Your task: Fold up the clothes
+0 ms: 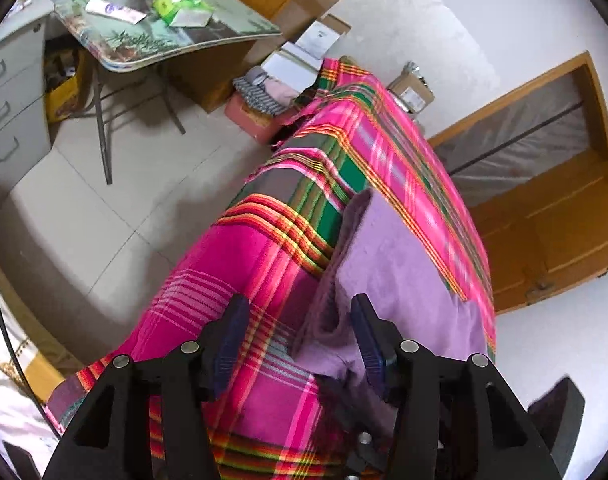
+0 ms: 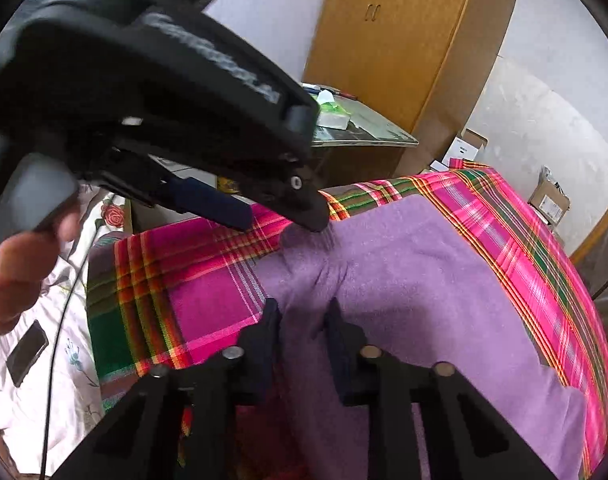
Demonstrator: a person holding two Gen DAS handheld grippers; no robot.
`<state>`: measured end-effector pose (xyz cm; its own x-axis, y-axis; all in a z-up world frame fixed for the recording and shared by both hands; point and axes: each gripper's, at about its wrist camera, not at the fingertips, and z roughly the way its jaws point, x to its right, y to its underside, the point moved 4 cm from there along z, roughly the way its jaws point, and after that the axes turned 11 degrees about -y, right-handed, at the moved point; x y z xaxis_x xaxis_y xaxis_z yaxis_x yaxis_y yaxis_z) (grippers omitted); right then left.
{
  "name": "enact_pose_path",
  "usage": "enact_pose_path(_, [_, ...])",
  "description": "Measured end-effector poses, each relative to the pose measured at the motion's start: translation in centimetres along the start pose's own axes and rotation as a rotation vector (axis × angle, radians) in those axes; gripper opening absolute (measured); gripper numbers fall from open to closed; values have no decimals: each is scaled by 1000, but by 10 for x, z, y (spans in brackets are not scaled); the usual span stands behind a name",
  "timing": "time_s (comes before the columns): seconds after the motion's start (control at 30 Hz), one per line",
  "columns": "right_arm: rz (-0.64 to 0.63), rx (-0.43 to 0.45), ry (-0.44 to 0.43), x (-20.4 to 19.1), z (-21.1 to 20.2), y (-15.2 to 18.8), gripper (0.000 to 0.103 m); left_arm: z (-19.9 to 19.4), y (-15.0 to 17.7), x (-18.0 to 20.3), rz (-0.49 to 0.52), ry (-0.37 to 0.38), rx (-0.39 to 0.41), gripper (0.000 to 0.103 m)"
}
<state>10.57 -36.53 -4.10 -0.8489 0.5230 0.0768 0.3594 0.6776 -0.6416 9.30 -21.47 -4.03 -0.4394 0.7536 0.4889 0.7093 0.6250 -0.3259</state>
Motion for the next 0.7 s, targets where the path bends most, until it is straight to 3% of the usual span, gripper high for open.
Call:
enact_pose_path(0.1, [20, 28, -13, 3, -6, 0, 8, 3, -5, 3, -1, 23, -25, 61])
enact_pose_path(0.43, [55, 126, -56, 13, -25, 1, 7, 27, -14, 19, -49, 165, -175, 63])
enact_pose_path(0.7, [70, 186, -79, 14, -38, 4, 7, 42, -17, 38, -40, 213, -254, 63])
